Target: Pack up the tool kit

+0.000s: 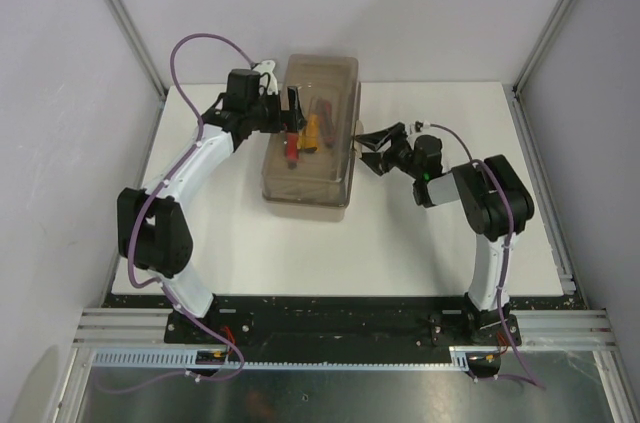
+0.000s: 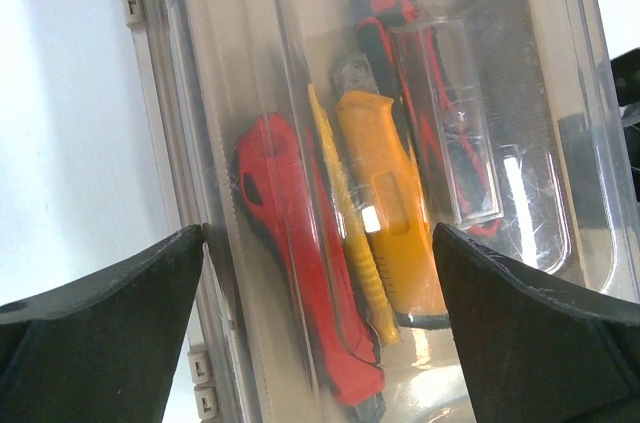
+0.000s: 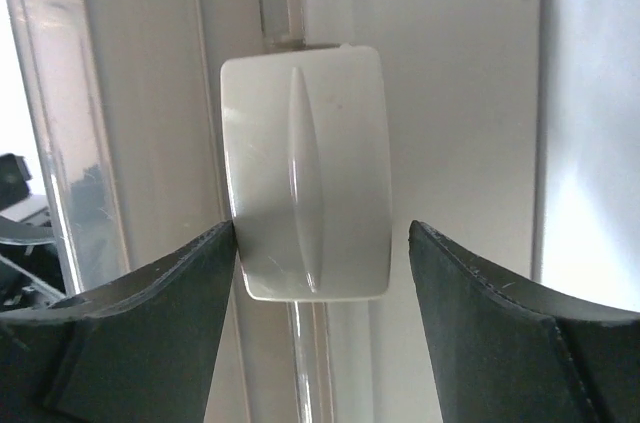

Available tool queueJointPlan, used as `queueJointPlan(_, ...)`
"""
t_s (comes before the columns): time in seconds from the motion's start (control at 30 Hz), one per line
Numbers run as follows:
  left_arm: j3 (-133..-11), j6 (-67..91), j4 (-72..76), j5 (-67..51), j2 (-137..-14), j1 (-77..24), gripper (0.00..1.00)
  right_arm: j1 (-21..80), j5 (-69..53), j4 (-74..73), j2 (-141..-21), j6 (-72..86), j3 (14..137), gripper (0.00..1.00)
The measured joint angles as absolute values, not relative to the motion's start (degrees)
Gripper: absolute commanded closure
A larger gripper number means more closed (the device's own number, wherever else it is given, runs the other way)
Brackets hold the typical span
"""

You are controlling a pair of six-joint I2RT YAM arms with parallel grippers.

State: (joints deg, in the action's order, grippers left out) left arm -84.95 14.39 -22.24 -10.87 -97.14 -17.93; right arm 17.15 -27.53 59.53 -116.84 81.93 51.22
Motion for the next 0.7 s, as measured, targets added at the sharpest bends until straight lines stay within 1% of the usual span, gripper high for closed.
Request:
queueJointPlan(0.2, -84.05, 13.96, -21.65, -9.17, -96.23, -18.48, 0.01, 17.54, -26.22, 44.75, -108.47, 71.13, 50.74, 0.18)
queueJointPlan(0.3, -83.96, 14.0, -21.71, -7.64, -95.92, -18.98, 0.01, 17.89, -25.89, 36.97, -102.91, 65.45, 50.74, 0.18)
queueJointPlan(0.37, -83.96, 14.04, -21.8, -6.61, -95.83, -19.25, 0.0, 17.93, -25.89, 32.6, -99.7, 62.17, 50.74, 0.21)
queueJointPlan(0.4, -83.96, 14.06, -21.85, -6.11, -95.79, -19.38, 0.01, 17.96, -25.74, 30.98, -98.59, 60.8, 50.74, 0.26)
queueJointPlan(0.5, -83.96, 14.2, -21.85, -4.6, -95.68, -19.51, 0.01, 17.87, -24.43, 27.14, -96.6, 57.98, 50.83, 0.47)
queueJointPlan(0.57, -83.96, 14.55, -21.82, -3.92, -95.66, -19.55, 0.0, 17.67, -23.09, 25.1, -96.51, 56.8, 51.16, 0.59)
queueJointPlan(0.63, -83.94, 14.92, -21.76, -3.16, -95.66, -19.55, 0.0, 17.45, -21.02, 22.02, -96.53, 55.9, 51.79, 0.66)
queueJointPlan(0.7, -83.96, 15.09, -21.74, -2.85, -95.66, -19.59, 0.0, 17.39, -18.85, 19.07, -96.77, 54.76, 53.12, 0.69)
